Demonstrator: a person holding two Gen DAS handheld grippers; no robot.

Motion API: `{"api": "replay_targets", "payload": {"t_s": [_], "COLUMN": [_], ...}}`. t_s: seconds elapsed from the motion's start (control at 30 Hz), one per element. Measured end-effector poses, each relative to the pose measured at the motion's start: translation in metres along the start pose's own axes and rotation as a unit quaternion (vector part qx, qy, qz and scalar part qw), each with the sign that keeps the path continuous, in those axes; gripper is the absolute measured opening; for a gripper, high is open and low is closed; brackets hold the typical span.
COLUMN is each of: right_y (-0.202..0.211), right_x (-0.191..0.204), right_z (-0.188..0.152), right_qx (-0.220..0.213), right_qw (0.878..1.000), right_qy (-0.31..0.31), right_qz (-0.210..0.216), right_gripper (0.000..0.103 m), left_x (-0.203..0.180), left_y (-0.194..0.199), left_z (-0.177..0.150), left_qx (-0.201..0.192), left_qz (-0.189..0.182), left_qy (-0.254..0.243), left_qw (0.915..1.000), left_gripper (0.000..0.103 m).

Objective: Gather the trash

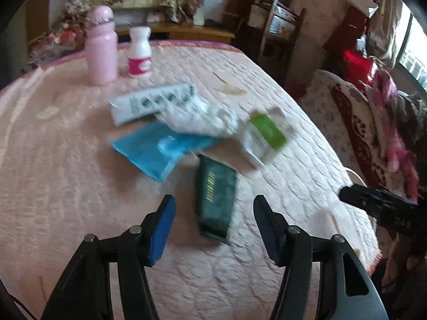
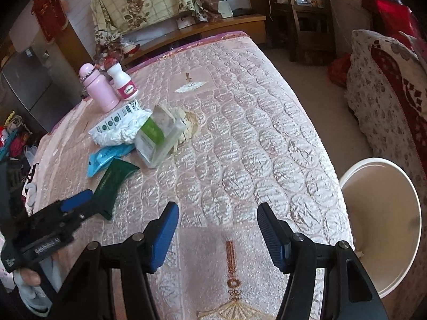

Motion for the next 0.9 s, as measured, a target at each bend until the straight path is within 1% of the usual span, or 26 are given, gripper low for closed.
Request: {"api": "replay_targets", "payload": {"t_s": [0.1, 0.23, 0.3, 0.37, 0.4, 0.43, 0.47, 0.5, 0.53, 0.63, 0.77, 0.9], "right_y": [-0.003, -0.008, -0.012, -0.019, -0.022, -0.026, -0.031, -0.036, -0.041, -0.059, -0.076, -0.097], "right_x": [0.001, 0.003, 0.006, 0.012, 0.015, 0.017, 0.021, 0.023, 0.026, 0.039, 0.054, 0.061], "right_z": [0.000, 0.002, 0.008, 0.014, 0.017, 0.021, 0.024, 0.027, 0.029, 0.039, 0.056, 0.069], "right_qx": [0.001, 0.000, -0.002, -0.002, -0.002, -0.002, -0.002, -0.001, 0.002, 0.009, -0.003, 0.007], "right_qw": [1.000, 1.000, 1.000, 0.999, 0.999, 0.999, 0.998, 0.998, 0.997, 0.996, 0.994, 0.992], "right_qy": [-0.003, -0.013, -0.019, -0.023, -0.026, -0.029, -0.034, -0.038, -0.042, -0.058, -0.082, -0.108], "right_qz": [0.005, 0.015, 0.024, 0.033, 0.040, 0.046, 0.051, 0.055, 0.058, 0.068, 0.065, 0.062], "right_gripper": [0.065, 0.065, 0.065, 0.065, 0.065, 0.065, 0.065, 0.069, 0.069, 0.069, 0.069, 0.069], "left_x": [-0.002, -0.010, -0.013, -0.016, -0.014, -0.013, -0.012, -0.009, -0.005, 0.005, 0.012, 0.013], "left_y": [-0.012, -0.040, -0.049, -0.050, -0.049, -0.046, -0.044, -0.041, -0.035, -0.018, -0.008, -0.002], "left_z": [0.007, 0.011, 0.010, 0.010, 0.008, 0.006, 0.006, 0.007, 0.006, 0.005, 0.007, 0.007], "left_qx": [0.007, 0.028, 0.035, 0.040, 0.042, 0.050, 0.051, 0.048, 0.044, 0.029, 0.013, 0.005], "left_qz": [0.021, 0.051, 0.046, 0.039, 0.040, 0.031, 0.023, 0.019, 0.018, 0.007, 0.004, 0.004], "left_qy": [-0.002, -0.023, -0.022, -0.022, -0.023, -0.020, -0.016, -0.012, -0.009, 0.006, 0.008, 0.007], "left_qw": [0.9997, 0.9980, 0.9981, 0.9982, 0.9981, 0.9980, 0.9983, 0.9986, 0.9988, 0.9995, 0.9999, 1.0000], "left_gripper": [0.064, 0.064, 0.064, 0.046, 0.023, 0.018, 0.018, 0.018, 0.017, 0.016, 0.016, 0.016]}}
Point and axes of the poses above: each gripper's, at about its wrist camera, not at the fingertips, and y roughly against the way its jaws point, x to its left, z to its top, the point moved 2 cm from there along -y, roughly the way its jaws point, and after that the axes turned 1 degree about y, right-handed, at the moved point
